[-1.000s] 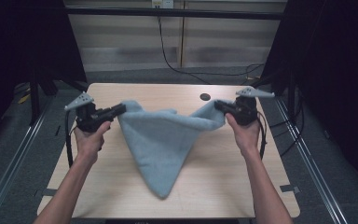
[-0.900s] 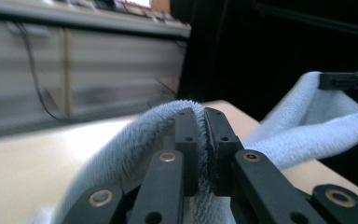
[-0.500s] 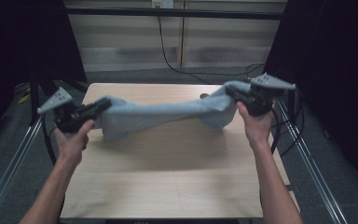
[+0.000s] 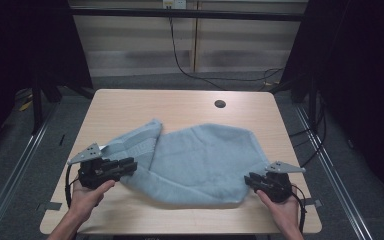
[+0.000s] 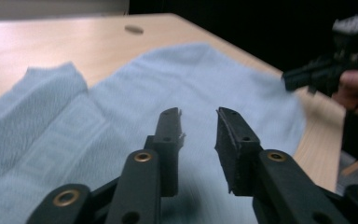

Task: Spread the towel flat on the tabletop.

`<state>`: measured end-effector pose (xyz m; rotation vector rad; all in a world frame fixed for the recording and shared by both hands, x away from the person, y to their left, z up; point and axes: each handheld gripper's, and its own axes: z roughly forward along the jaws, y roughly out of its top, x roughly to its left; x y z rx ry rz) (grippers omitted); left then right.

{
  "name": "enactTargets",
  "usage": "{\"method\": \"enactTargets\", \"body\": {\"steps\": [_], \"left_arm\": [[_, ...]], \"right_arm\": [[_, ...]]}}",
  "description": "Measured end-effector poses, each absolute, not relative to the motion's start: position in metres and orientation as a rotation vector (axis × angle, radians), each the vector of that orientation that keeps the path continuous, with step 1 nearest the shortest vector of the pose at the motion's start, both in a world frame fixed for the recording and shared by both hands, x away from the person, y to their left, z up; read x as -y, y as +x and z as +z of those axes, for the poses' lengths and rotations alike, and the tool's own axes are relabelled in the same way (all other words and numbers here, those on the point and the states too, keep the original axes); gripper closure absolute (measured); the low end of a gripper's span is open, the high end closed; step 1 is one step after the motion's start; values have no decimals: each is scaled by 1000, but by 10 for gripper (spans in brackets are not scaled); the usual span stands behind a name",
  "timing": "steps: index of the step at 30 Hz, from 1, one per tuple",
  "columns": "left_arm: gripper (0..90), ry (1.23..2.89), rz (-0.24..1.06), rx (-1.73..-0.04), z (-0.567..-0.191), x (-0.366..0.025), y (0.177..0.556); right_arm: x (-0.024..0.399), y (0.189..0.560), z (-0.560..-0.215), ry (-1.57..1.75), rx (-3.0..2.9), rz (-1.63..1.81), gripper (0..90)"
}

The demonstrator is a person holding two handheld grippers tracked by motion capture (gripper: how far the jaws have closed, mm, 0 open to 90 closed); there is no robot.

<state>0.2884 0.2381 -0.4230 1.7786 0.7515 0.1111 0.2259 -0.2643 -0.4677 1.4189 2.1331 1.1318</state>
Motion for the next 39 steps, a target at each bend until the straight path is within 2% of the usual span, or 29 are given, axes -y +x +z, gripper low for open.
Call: {"method": "enactTargets", "body": {"steps": [4, 10, 11, 13, 15, 17, 23, 27, 35, 39], "left_arm": [[656, 1784, 143, -745, -419, -231, 306], [651, 1943, 114, -800, -458, -194, 348], [654, 1985, 150, -818, -467, -188, 352], [660, 2043, 90, -855, -484, -182, 356], [664, 2142, 74, -838, -496, -178, 351], [665, 2162, 72, -811, -498, -179, 343], [653, 2175, -28, -756, -496, -187, 313], [620, 2122, -37, -717, -485, -195, 302], [587, 1996, 49, -822, -476, -204, 331], [593, 2045, 113, -853, -485, -195, 347]], "right_arm": [[275, 221, -455, 1426, -2058, 1192, 602], [260, 266, -475, 1462, -2137, 1114, 548], [257, 274, -479, 1463, -2147, 1109, 542], [249, 288, -486, 1456, -2169, 1104, 532], [242, 299, -494, 1462, -2183, 1078, 525], [238, 301, -502, 1478, -2213, 1056, 518], [238, 286, -501, 1443, -2238, 1032, 526], [242, 286, -501, 1413, -2236, 992, 573], [252, 325, -506, 1422, -2176, 1018, 547], [247, 334, -509, 1396, -2163, 1028, 531]]}}
